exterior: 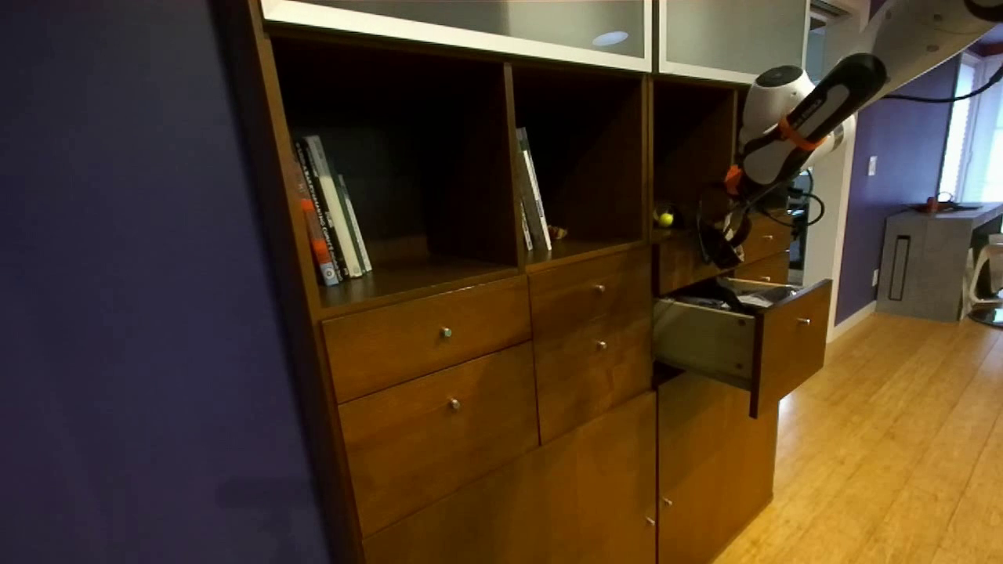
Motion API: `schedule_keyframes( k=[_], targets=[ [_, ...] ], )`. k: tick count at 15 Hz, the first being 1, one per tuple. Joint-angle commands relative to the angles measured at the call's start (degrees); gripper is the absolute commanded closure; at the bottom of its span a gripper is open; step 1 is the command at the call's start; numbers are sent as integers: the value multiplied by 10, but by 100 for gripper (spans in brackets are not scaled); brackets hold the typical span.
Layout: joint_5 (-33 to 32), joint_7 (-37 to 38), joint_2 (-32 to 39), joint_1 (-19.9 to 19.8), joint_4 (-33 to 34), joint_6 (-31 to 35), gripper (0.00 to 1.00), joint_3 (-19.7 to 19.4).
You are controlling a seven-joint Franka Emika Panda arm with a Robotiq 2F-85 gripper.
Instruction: Place the belt.on the shelf
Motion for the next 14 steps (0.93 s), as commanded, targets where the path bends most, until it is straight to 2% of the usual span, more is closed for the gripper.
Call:
schedule_keyframes(
  k=[1,4,11,13,14],
  targets=[
    [-74,84,-47,16,-16,77,99,-17],
    [-162,173,-61,15,1,141,99,-31],
    [-407,422,-48,5,97,267,99,-74],
    [-432,474,-35,7,118,294,99,-79],
    [-413,462,-44,12,82,283,99,-70]
  ],
)
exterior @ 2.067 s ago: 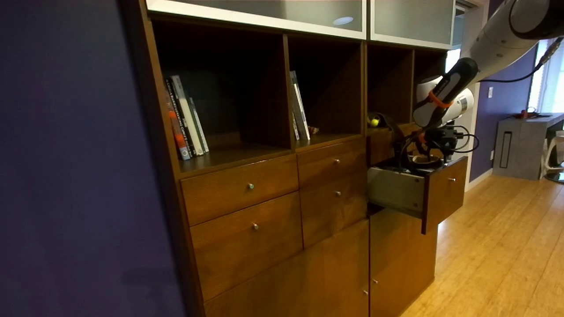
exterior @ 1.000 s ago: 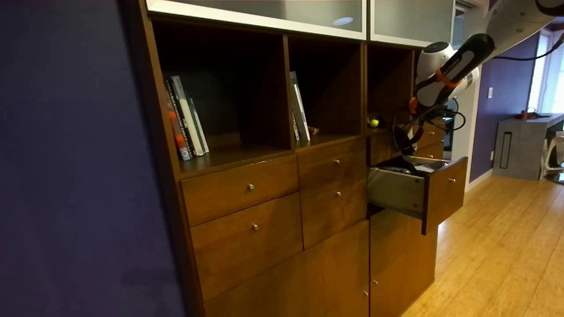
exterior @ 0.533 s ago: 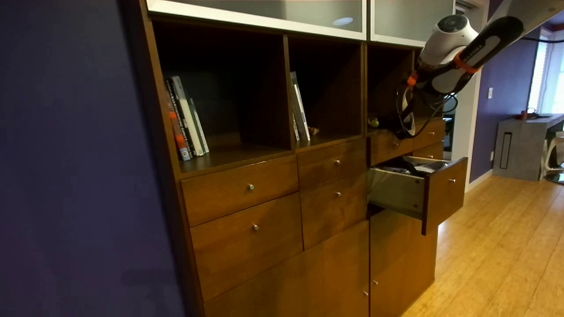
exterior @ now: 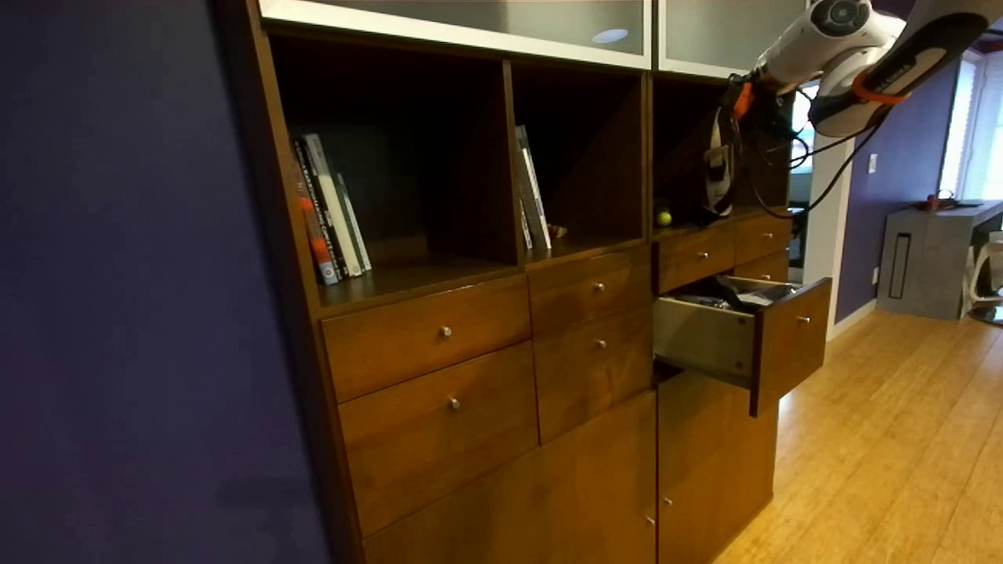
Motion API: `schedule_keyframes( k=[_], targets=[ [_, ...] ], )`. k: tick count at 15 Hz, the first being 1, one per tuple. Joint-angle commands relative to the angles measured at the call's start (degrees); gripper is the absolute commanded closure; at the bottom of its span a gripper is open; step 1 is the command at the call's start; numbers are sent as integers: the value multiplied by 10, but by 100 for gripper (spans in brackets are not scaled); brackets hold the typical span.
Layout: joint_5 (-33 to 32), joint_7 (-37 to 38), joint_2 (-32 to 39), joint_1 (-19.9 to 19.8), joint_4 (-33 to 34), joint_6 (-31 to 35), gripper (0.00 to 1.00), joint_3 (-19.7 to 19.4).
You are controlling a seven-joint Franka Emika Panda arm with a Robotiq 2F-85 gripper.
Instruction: Place the belt.on the shelf
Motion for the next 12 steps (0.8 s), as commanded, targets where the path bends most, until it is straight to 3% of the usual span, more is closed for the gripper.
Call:
schedule_keyframes(
  k=[1,9,10,12],
  targets=[
    [-5,15,3,0,2,5,95,0],
    [-5,27,18,6,-2,5,95,2],
    [-5,27,18,6,-2,5,99,2],
    [-11,61,64,5,54,45,99,-5]
  ],
)
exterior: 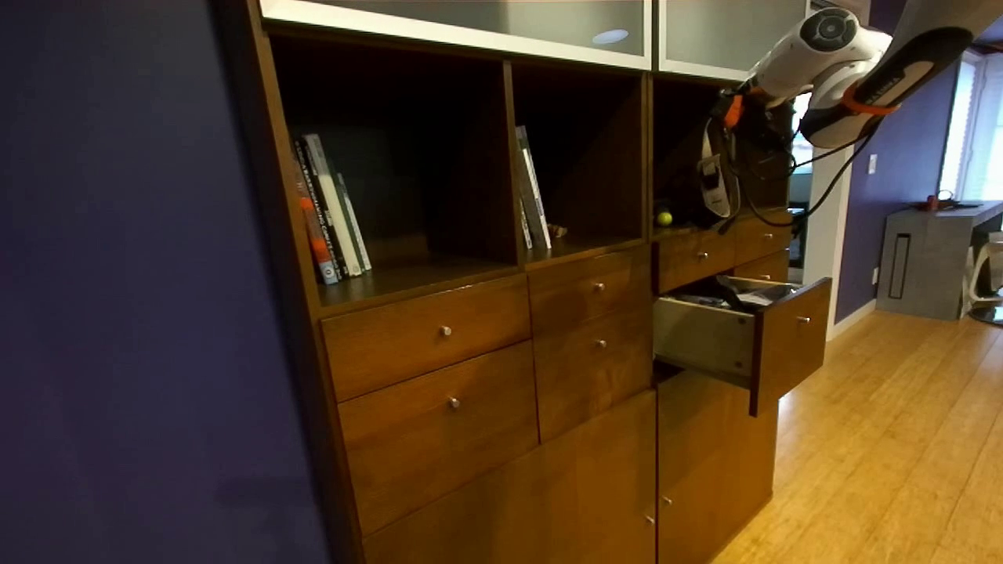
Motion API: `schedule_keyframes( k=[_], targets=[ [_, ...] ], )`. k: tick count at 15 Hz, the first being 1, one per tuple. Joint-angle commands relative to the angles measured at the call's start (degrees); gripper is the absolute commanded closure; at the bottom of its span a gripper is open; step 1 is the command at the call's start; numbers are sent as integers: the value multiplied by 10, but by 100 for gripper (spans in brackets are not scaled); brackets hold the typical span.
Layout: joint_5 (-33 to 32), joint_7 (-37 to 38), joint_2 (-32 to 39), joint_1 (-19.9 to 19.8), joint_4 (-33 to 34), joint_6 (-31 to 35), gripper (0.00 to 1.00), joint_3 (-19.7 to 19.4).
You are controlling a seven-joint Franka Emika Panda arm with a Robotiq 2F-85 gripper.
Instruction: Place the belt.on the shelf
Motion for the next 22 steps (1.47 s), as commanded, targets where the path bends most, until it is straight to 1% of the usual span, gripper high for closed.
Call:
schedule_keyframes(
  k=[1,2,4,7,12,14,18,21,22],
  targets=[
    [3,38,55,0,62,50,99,-5],
    [4,50,83,1,97,71,99,-10],
    [25,60,137,2,164,111,99,-22],
    [88,50,201,1,228,141,99,-32],
    [177,53,265,8,246,138,99,-39],
    [226,57,296,13,267,140,99,-52],
    [295,74,308,13,256,123,99,-28],
    [302,78,304,14,244,117,99,-3],
    [291,76,296,14,233,101,70,10]
  ],
)
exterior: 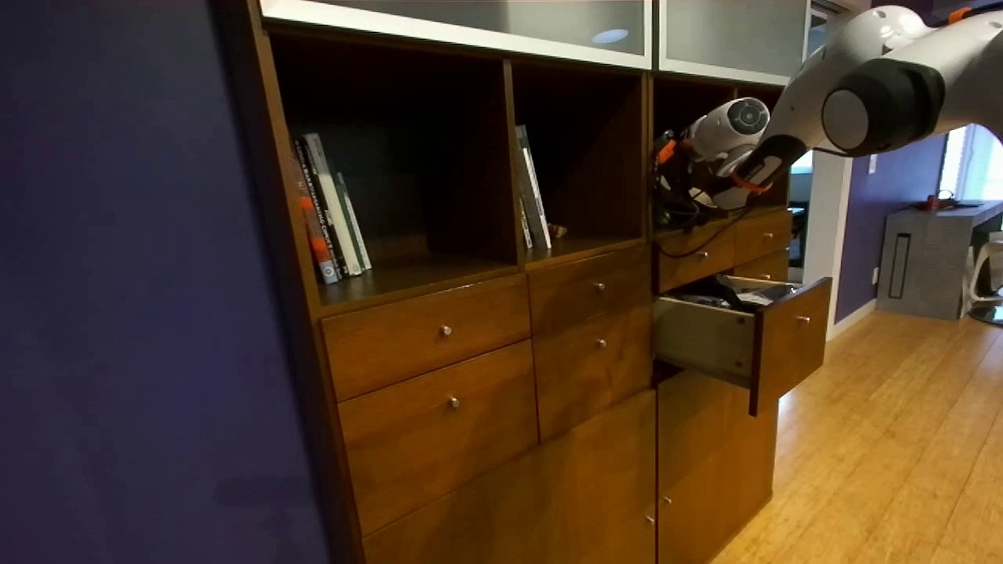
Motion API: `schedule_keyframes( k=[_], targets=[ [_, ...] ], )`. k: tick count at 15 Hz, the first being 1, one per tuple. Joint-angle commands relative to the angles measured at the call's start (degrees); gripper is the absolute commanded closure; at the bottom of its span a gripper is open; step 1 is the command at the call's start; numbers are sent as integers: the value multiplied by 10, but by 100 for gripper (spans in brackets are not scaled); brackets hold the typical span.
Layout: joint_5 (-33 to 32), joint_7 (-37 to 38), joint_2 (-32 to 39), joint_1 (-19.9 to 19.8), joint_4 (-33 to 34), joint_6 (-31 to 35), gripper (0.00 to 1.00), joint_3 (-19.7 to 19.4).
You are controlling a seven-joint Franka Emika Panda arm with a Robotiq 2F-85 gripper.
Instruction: Place the belt.on the shelf
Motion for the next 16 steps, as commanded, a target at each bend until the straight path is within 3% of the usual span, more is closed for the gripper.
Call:
schedule_keyframes(
  k=[1,10,12,16],
  targets=[
    [-8,12,-19,-2,-19,-33,68,42],
    [-7,-77,-90,-53,-70,-183,5,170],
    [11,-120,-109,-77,-77,-224,0,207],
    [39,-192,-138,-110,-71,-306,0,249]
  ],
)
